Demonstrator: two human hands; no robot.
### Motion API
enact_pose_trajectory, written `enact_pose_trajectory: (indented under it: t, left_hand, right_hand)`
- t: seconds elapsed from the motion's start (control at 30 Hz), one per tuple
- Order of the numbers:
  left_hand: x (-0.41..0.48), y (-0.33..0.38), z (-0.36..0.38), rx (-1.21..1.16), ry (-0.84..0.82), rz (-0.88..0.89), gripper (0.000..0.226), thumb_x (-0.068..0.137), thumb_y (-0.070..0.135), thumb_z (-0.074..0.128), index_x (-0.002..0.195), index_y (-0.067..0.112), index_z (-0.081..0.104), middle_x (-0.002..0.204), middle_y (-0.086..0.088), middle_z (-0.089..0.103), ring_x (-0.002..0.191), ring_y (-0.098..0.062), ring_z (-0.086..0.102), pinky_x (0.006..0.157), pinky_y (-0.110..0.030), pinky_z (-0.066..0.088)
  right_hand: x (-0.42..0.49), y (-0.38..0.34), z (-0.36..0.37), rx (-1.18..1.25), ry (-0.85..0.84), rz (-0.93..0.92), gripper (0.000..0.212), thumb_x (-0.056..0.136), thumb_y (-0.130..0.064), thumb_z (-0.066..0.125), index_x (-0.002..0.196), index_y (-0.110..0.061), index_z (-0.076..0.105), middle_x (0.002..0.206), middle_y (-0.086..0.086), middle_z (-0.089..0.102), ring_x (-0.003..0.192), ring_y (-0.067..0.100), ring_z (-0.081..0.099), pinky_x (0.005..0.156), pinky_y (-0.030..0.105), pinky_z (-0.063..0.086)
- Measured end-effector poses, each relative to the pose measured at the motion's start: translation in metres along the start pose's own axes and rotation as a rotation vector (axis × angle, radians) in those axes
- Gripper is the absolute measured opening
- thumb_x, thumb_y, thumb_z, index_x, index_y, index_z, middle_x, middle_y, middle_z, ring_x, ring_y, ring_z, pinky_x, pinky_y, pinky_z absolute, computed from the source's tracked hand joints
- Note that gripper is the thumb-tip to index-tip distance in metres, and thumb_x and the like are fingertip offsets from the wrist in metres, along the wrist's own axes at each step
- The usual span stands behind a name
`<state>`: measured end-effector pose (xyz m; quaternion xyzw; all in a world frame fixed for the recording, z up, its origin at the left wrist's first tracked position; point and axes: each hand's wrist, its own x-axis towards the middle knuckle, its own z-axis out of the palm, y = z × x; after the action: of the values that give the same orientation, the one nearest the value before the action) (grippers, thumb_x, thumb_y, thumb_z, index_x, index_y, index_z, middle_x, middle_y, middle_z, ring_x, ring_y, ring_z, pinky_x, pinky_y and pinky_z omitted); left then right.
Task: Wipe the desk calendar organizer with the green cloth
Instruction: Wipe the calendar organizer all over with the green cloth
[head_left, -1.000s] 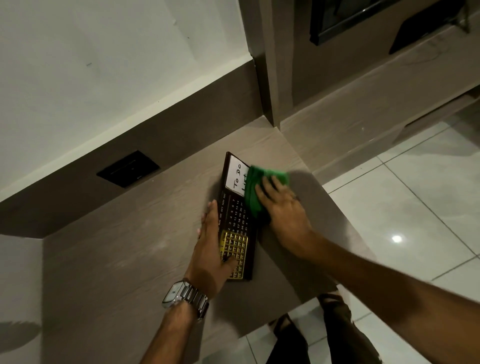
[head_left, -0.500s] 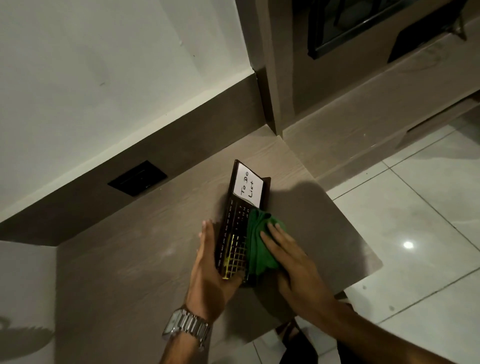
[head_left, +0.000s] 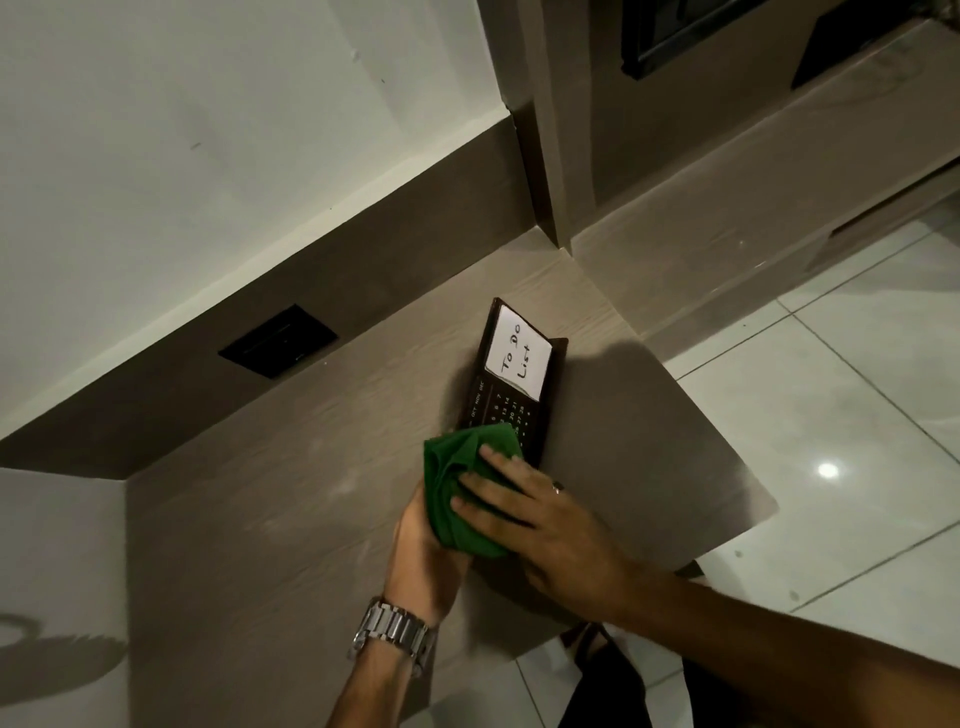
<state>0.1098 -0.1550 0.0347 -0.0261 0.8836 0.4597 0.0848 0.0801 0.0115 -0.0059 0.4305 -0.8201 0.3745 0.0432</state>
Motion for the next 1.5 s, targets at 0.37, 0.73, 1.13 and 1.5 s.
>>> enact_pose_trajectory:
  t: [0.37, 0.73, 1.13, 1.5]
  left_hand:
    - [0.010, -0.009, 0.000, 0.023, 0.013, -0.007, 0.033, 0.057, 0.037, 0.069, 0.088, 0.025, 0.069, 0.086, 0.014, 0.073, 0.107, -0.016, 0.056, 0.104, -0.036, 0.041]
    - [0.016, 0.008, -0.005, -0.042, 0.081, -0.057, 0.060, 0.072, 0.006, 0.080, 0.121, 0.032, 0.057, 0.129, -0.004, 0.061, 0.105, -0.001, 0.063, 0.087, -0.016, 0.051]
    - [0.019, 0.017, -0.008, -0.182, 0.021, -0.147, 0.096, 0.071, -0.022, 0.064, 0.131, 0.047, 0.037, 0.134, 0.017, 0.049, 0.122, 0.008, 0.050, 0.098, -0.017, 0.048]
    - [0.015, 0.030, -0.016, -0.025, -0.065, -0.113, 0.100, 0.074, -0.017, 0.065, 0.145, 0.036, 0.020, 0.149, 0.002, 0.040, 0.134, -0.006, 0.039, 0.108, -0.022, 0.041]
  right_hand:
    - [0.015, -0.010, -0.006, -0.107, 0.045, 0.062, 0.072, 0.073, -0.004, 0.056, 0.143, -0.015, 0.040, 0.152, 0.008, 0.037, 0.145, 0.031, 0.014, 0.112, 0.053, 0.021]
    - [0.034, 0.013, -0.019, -0.207, 0.114, 0.106, 0.063, 0.077, 0.001, 0.058, 0.138, -0.012, 0.048, 0.147, 0.012, 0.044, 0.140, 0.037, 0.025, 0.109, 0.058, 0.025]
    - [0.051, 0.045, -0.036, -0.214, 0.093, 0.119, 0.077, 0.072, 0.009, 0.063, 0.143, -0.011, 0.041, 0.151, 0.012, 0.036, 0.143, 0.037, 0.020, 0.111, 0.058, 0.026]
    - [0.100, 0.108, -0.077, 0.059, 0.293, 0.439, 0.068, 0.082, 0.008, 0.060, 0.143, -0.015, 0.042, 0.152, 0.011, 0.035, 0.141, 0.030, 0.027, 0.111, 0.056, 0.027]
